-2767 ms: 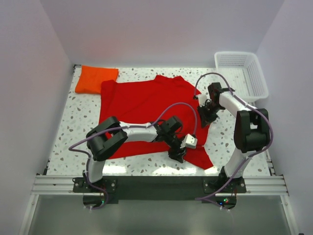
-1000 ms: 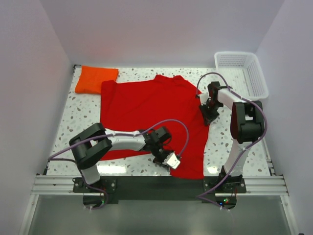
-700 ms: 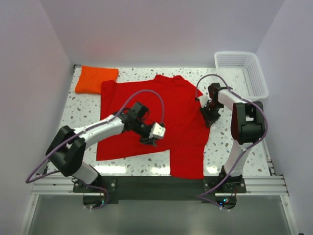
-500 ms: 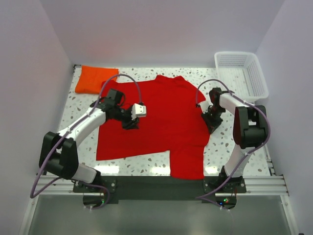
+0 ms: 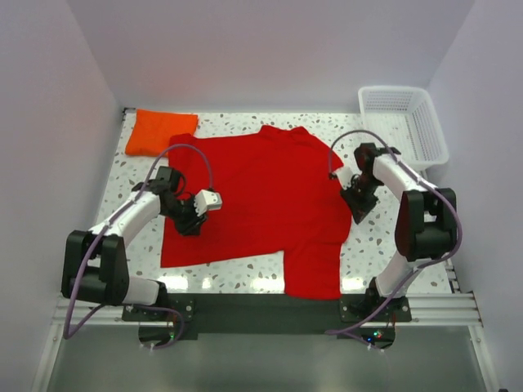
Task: Fold and stack the t-shirts
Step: Flatten the tshirt out
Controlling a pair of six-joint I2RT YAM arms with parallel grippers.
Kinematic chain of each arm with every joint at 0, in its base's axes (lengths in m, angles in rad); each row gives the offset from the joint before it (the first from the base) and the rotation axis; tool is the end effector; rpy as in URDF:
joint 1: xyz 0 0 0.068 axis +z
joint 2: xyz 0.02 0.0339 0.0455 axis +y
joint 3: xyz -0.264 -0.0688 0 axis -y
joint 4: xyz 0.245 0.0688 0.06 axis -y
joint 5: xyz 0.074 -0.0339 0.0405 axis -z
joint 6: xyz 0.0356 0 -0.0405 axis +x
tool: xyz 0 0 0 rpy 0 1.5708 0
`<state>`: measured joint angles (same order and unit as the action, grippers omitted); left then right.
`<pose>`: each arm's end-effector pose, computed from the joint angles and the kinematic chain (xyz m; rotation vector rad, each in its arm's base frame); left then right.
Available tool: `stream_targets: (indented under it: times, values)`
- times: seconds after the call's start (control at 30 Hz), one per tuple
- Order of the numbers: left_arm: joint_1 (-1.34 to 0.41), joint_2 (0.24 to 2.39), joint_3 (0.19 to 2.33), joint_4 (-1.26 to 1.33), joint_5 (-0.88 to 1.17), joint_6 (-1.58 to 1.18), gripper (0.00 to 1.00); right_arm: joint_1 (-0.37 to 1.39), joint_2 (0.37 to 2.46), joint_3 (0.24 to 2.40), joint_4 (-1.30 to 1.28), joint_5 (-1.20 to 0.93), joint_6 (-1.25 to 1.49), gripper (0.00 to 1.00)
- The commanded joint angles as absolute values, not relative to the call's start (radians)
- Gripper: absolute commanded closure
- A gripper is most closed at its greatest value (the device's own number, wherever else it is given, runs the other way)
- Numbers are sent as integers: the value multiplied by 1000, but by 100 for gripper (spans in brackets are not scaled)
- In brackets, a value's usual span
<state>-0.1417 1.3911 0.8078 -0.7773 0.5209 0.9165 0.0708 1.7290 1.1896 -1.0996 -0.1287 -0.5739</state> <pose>0.2274 -0.0503 0.1858 1.4283 2.2923 -0.5586 0.2941 0.0254 0.1908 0.9756 -2.9424 -0.2198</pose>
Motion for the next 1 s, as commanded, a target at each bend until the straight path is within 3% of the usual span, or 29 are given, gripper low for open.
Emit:
stream_targets:
  times: [0.0, 0.13, 0.47, 0.73, 0.97]
  values:
    - [-107, 1377, 859, -788, 522, 904, 62, 66, 1739, 1383, -1121, -271, -540, 91]
    - [-45, 1449, 945, -785, 531, 858, 62, 97, 1831, 1521, -1098, -290, -502, 90]
    - [29, 1644, 1055, -716, 428, 726, 63, 184, 2054, 1592, -954, -186, -437, 91]
    - [28, 1644, 927, -742, 341, 828, 64, 186, 2043, 1415, -995, -68, -584, 91]
    - [-27, 1531, 822, -980, 353, 982, 69, 213, 1881, 1218, -1159, -121, -693, 90]
